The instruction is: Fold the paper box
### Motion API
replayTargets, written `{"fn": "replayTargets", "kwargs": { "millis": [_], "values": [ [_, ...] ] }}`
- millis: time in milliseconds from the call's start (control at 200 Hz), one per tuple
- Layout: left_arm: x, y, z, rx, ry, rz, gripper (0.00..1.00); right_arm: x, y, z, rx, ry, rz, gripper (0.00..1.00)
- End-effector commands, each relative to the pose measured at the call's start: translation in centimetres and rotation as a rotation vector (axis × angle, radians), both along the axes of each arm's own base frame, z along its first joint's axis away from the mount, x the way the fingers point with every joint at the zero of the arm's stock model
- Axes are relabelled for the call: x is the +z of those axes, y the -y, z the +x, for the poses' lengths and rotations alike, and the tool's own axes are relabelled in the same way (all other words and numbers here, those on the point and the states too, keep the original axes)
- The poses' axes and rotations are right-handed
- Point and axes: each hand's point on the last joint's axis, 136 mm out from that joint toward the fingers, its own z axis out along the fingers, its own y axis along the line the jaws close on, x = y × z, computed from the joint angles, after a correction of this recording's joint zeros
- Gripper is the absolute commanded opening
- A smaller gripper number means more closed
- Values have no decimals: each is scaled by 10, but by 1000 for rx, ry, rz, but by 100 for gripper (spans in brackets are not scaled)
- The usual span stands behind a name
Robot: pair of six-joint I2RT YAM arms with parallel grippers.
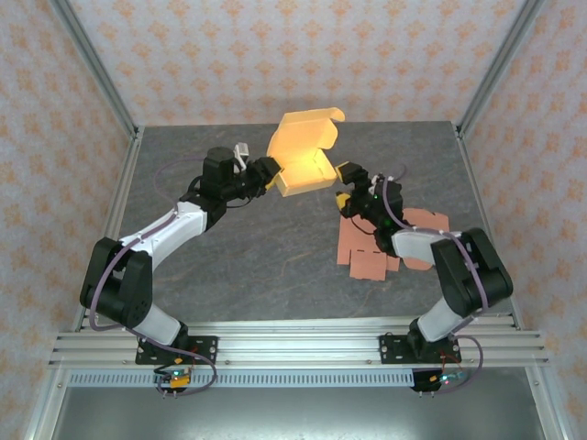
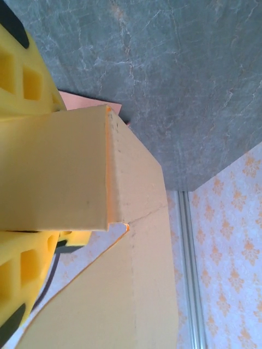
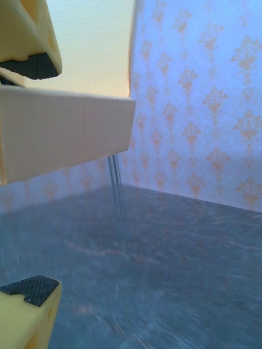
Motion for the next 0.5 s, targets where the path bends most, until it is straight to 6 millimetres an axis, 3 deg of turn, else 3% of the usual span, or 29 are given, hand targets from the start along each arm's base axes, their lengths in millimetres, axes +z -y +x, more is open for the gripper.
{"fn": "replayTargets", "kwargs": {
  "millis": [0, 160, 496],
  "values": [
    [30, 2, -2, 6, 43, -90, 18, 64, -10, 17, -46, 103, 303, 93],
    [29, 2, -2, 11, 29, -96, 18, 90, -18, 35, -29, 181, 445, 85],
    [33, 4, -3, 3, 26, -127, 19, 78, -36, 53, -6, 166, 427, 65]
  ]
}}
